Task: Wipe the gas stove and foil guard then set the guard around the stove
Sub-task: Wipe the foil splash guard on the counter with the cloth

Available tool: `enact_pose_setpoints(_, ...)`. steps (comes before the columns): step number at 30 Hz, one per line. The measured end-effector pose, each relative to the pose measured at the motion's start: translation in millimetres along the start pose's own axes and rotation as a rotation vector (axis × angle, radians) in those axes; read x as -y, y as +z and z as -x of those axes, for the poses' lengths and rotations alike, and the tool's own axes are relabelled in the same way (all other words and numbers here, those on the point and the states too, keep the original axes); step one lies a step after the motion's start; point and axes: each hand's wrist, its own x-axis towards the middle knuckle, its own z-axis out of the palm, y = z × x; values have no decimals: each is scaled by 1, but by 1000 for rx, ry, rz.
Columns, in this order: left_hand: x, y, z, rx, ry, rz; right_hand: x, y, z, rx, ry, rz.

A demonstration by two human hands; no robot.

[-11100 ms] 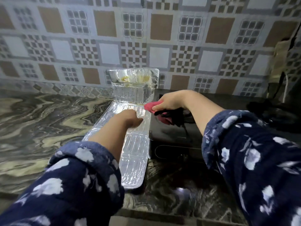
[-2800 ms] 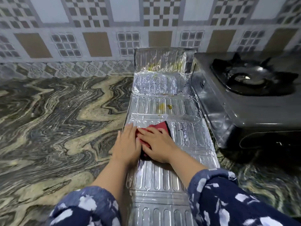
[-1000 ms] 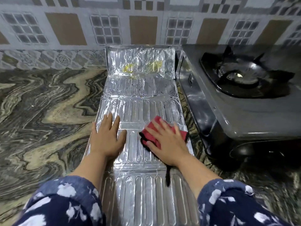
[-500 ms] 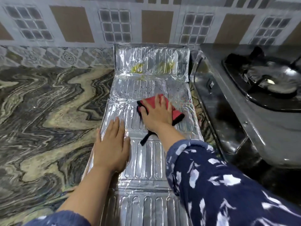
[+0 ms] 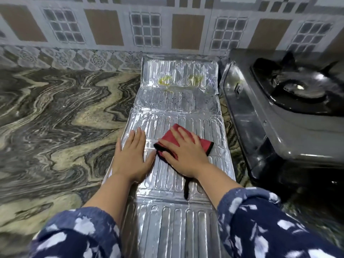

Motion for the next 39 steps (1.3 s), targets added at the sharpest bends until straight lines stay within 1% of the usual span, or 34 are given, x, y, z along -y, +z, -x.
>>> enact_pose_setpoints(4, 2, 0, 21, 19, -7, 10, 14, 7, 20, -15, 9, -3)
enact_pose_setpoints(9, 3, -4, 52, 42, -13, 16, 15, 8, 56, -15, -51, 19)
enact_pose_setpoints(11, 4, -6, 59, 56, -4, 16, 8, 9, 63, -5, 46, 15)
enact_pose_setpoints(14, 4, -8, 63, 59, 5, 11, 4, 11, 54, -5, 277, 32)
enact_pose_setpoints(16, 3, -9, 64, 59, 3, 6, 9, 10, 38, 1, 342, 33)
enact_pose_setpoints(18, 3, -8, 63, 58, 1, 8, 21, 8, 21, 1, 306, 18)
enact_pose_setpoints(20, 4, -7, 62, 42, 2, 12, 35, 8, 13, -11, 222, 18)
enact_pose_setpoints(25, 4, -5, 63, 24, 2, 9, 50, 16, 36, -34, 95, -3)
enact_pose_setpoints(31, 3, -8, 68, 50, 19, -7, 30, 18, 82, -24, 54, -11)
enact_pose_setpoints(37, -4, -10, 81, 53, -7, -42, 19, 19, 107, -7, 34, 5)
enact_pose_setpoints(39, -8, -12, 86, 47, -35, -88, 18, 20, 114, -9, 11, 7)
